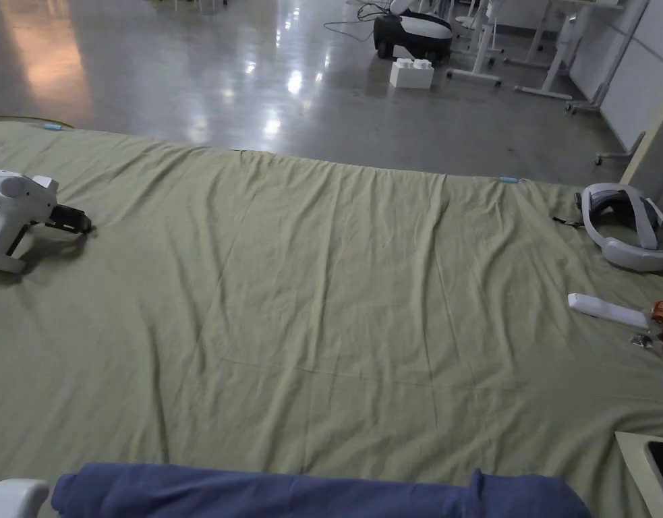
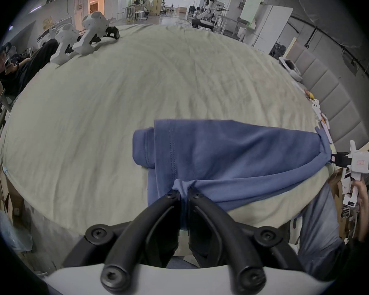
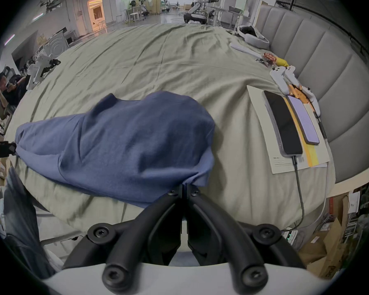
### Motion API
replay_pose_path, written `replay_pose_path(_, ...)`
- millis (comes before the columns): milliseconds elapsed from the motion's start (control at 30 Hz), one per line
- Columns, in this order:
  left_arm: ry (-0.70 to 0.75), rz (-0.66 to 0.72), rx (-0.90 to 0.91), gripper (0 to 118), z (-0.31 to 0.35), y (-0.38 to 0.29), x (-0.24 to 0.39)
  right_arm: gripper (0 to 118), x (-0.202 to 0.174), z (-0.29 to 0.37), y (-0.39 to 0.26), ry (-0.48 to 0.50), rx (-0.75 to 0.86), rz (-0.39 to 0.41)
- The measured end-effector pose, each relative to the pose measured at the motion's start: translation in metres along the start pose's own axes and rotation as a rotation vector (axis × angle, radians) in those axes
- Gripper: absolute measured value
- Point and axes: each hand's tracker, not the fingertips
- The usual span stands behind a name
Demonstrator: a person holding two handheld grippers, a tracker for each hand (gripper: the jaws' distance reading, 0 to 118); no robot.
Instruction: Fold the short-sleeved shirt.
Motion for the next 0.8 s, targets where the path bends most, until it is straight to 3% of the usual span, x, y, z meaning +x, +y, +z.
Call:
replay_pose_path(67, 0.012, 0.007, 0.003, 20, 0.002, 0.002, 0.007, 7, -0.008, 0.003, 0.001, -0.025, 0.023, 0.016)
replay_pose_path(133, 0.023, 0.001, 0.019, 52, 0.005, 0.008, 0.011, 41, -0.013, 0.010, 0.006, -0.052, 0.048, 0.043)
replay_pose_path(167, 0.026, -0.003, 0.037, 62, 0.010, 0.011, 0.016, 55, -0.015, 0.017, 0.009, -0.072, 0.068, 0.050)
replay_pose_path(200, 0.034, -0.012, 0.064, 67, 0.014, 0.016, 0.019, 59, -0.017, 0.026, 0.013, -0.087, 0.106, 0.041)
replay_pose_path(300, 0.054, -0.052, 0.162, 67, 0.030, 0.033, 0.031, 68, -0.018, 0.054, 0.032, -0.095, 0.209, -0.003)
replay_pose_path(467, 0.031, -0.039, 0.338, 67, 0.053, 0.069, 0.052, 69, -0.036, 0.093, 0.069, -0.095, 0.402, -0.042)
replay_pose_path(667, 0.051, -0.077, 0.593, 66, 0.075, 0.109, 0.096, 69, -0.086, 0.113, 0.111, -0.012, 0.688, -0.088)
replay_pose_path(800, 0.108, -0.089, 0.747, 64, 0.086, 0.122, 0.129, 69, -0.125, 0.117, 0.132, -0.030, 0.864, -0.116)
